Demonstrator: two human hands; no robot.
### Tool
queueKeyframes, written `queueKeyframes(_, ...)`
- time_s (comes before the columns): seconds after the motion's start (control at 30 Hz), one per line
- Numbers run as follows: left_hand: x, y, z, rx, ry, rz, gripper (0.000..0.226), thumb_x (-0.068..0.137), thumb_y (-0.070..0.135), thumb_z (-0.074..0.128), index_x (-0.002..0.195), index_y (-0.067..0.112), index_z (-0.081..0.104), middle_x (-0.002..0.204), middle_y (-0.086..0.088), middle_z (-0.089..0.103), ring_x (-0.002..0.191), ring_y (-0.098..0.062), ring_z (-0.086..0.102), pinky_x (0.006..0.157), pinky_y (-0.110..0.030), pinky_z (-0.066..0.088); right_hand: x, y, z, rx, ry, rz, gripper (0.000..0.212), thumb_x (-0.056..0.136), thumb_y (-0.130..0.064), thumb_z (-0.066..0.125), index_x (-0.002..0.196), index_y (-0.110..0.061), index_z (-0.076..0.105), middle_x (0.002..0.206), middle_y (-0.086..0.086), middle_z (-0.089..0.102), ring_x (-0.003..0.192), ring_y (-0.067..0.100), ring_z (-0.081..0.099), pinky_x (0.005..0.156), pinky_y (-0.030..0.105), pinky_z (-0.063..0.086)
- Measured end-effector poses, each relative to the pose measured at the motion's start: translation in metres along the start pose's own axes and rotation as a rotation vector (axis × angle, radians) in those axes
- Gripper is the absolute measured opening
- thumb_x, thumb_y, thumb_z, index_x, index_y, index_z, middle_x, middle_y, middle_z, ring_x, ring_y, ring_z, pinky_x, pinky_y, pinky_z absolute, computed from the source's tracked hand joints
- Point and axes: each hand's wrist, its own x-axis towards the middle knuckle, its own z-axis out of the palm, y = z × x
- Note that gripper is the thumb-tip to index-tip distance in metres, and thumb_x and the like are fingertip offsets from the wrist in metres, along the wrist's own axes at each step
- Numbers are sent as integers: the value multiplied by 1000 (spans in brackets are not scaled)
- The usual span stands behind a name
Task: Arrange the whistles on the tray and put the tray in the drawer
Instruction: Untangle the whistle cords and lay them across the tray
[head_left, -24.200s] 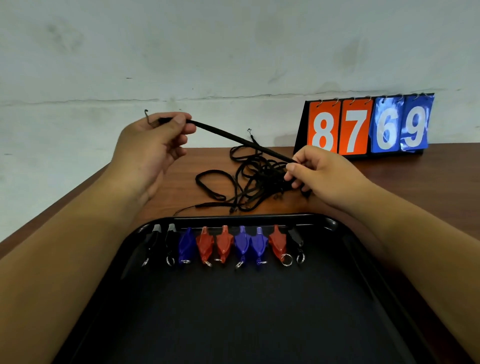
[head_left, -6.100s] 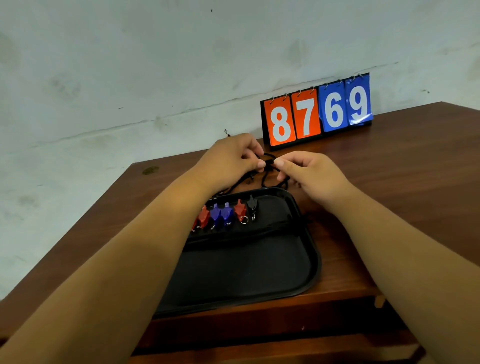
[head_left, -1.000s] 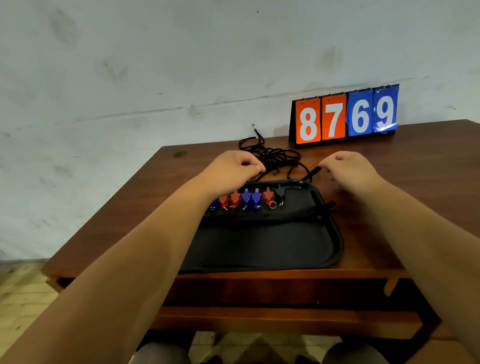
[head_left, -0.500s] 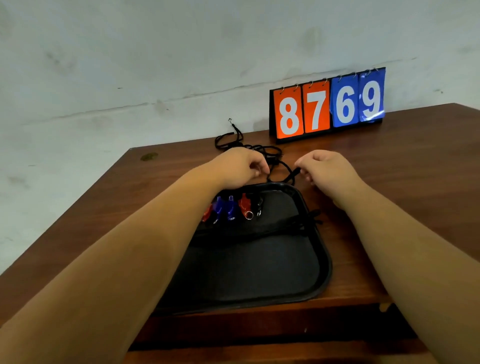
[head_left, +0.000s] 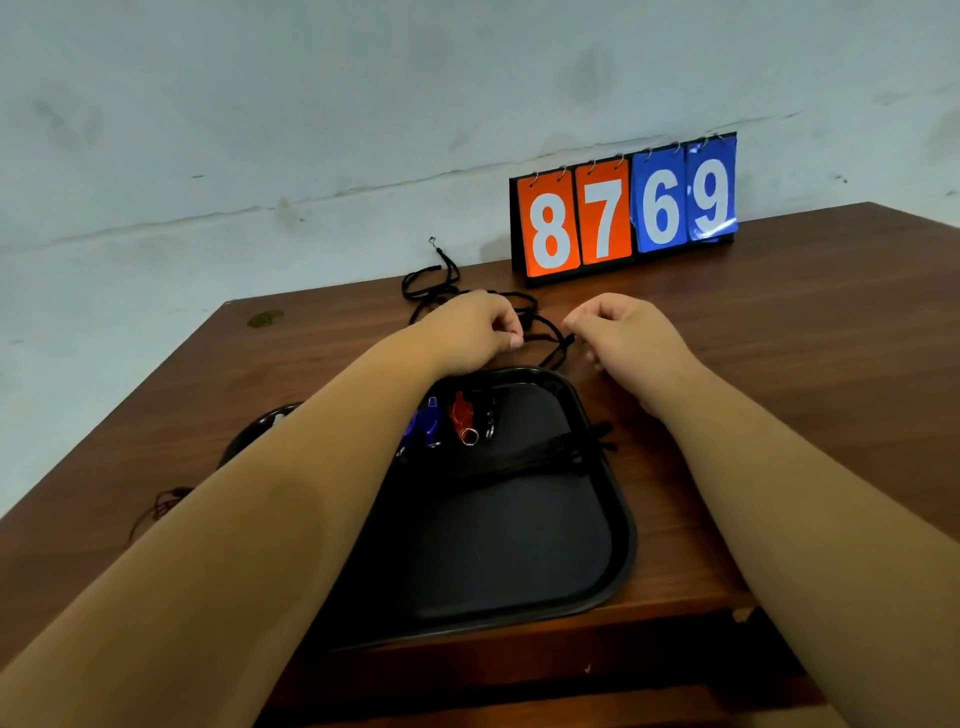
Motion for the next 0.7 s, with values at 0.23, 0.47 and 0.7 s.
queueKeyframes(0.23, -8, 14, -11, -185, 159, 54, 5, 108, 32, 65, 111, 33, 68, 112, 16, 68, 100, -2, 61, 82, -22, 43, -3, -5, -1, -129, -132, -154, 32, 104, -27, 70, 135, -35, 72, 131, -7, 56, 103, -4, 55, 80, 13, 41)
queueKeyframes(0.47, -17, 20, -17, -335, 191, 92, 3, 108, 27, 66, 108, 29, 68, 100, 10, 81, 102, -8, 74, 99, -32, 56, -7, -8, -1, -52, -110, -153, 40, 99, -36, 78, 136, -35, 62, 136, -12, 58, 111, 8, 62, 80, 19, 45)
queueKeyframes(0.7, -25, 23, -35, -269, 203, 63, 6, 107, 28, 67, 111, 30, 71, 98, 13, 74, 94, -3, 69, 83, -22, 48, -21, -18, -4, 118, -159, -159, 13, 107, -37, 66, 108, -31, 77, 105, -9, 78, 93, -1, 69, 81, 22, 49)
